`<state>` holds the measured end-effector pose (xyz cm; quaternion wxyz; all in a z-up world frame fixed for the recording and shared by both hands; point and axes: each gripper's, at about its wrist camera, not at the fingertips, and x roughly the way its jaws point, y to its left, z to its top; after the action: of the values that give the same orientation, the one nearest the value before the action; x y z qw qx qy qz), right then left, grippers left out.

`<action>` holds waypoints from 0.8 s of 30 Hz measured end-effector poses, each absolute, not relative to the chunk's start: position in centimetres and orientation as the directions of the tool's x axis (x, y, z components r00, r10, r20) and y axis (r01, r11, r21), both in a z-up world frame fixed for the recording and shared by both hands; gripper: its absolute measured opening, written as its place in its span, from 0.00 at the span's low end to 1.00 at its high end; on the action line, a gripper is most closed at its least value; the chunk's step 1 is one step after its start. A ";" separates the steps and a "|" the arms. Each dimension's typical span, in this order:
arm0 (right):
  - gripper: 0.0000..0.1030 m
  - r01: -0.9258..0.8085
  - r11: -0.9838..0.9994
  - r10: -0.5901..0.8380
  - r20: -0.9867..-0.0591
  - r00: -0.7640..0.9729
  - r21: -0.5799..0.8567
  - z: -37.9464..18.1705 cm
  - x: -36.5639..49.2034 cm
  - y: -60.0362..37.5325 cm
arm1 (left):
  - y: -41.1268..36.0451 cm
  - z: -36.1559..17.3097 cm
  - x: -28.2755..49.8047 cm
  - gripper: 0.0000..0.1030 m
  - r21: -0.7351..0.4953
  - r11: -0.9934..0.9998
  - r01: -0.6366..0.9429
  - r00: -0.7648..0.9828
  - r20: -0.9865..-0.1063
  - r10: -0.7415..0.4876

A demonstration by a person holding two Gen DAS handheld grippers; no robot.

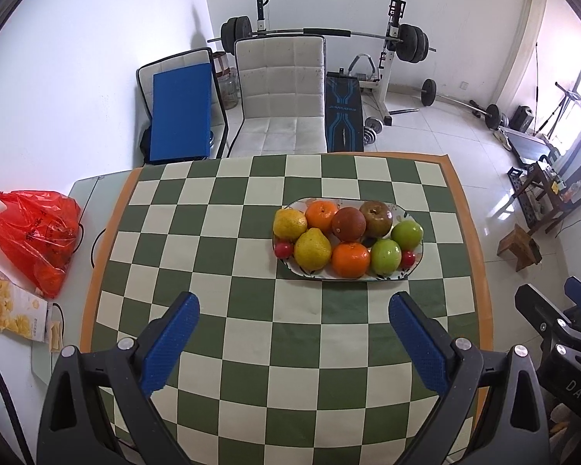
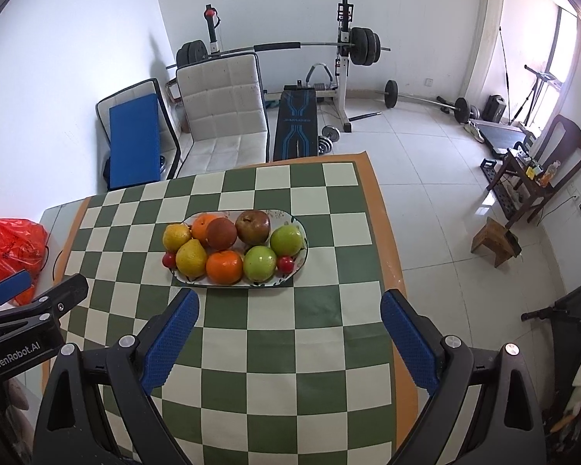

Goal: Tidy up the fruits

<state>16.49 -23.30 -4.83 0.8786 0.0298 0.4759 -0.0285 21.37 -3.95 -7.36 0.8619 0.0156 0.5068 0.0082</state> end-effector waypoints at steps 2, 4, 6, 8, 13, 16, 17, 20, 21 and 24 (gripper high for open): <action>0.94 0.077 0.997 -0.023 -0.841 0.541 0.023 -5.3 16.9 -23.3 | -4.0 -7.4 21.5 0.97 0.032 0.999 0.004 0.486 -0.874 0.026; 0.94 0.077 0.997 -0.025 -0.843 0.537 0.019 -5.6 17.3 -23.3 | -4.0 -7.3 21.6 0.97 0.037 0.999 0.007 0.490 -0.871 0.029; 0.94 0.079 0.997 -0.021 -0.844 0.535 0.026 -5.8 17.5 -23.4 | -4.0 -7.3 21.7 0.97 0.037 0.999 0.011 0.495 -0.869 0.027; 0.94 0.081 0.996 -0.026 -0.843 0.538 0.021 -5.8 17.6 -23.4 | -4.1 -7.3 21.8 0.97 0.040 0.999 0.015 0.500 -0.866 0.027; 0.94 0.088 0.996 -0.032 -0.840 0.541 0.018 -5.7 17.8 -23.5 | -4.0 -7.0 21.9 0.97 0.043 0.999 0.021 0.520 -0.854 0.026; 0.97 0.090 0.996 -0.038 -0.839 0.542 0.013 -5.8 17.9 -23.5 | -3.7 -6.8 22.0 1.00 0.034 0.999 0.018 0.529 -0.849 0.019; 0.97 0.091 0.996 -0.039 -0.839 0.543 0.012 -5.6 17.8 -23.5 | -3.7 -6.8 21.9 1.00 0.033 0.999 0.017 0.530 -0.848 0.019; 0.97 0.094 0.996 -0.044 -0.836 0.546 0.008 -5.4 17.7 -23.4 | -3.6 -6.8 22.0 1.00 0.033 0.999 0.016 0.529 -0.848 0.020; 0.97 0.093 0.996 -0.043 -0.837 0.545 0.009 -5.4 17.7 -23.5 | -3.5 -6.8 22.0 1.00 0.034 0.999 0.016 0.530 -0.848 0.020; 0.97 0.093 0.996 -0.046 -0.835 0.549 0.007 -5.4 17.7 -23.4 | -3.5 -6.8 21.9 1.00 0.034 0.999 0.014 0.529 -0.848 0.021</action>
<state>17.69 -23.43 -5.36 0.8796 0.0251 0.4734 -0.0396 21.91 -3.52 -6.76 0.8743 0.0184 0.4851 0.0020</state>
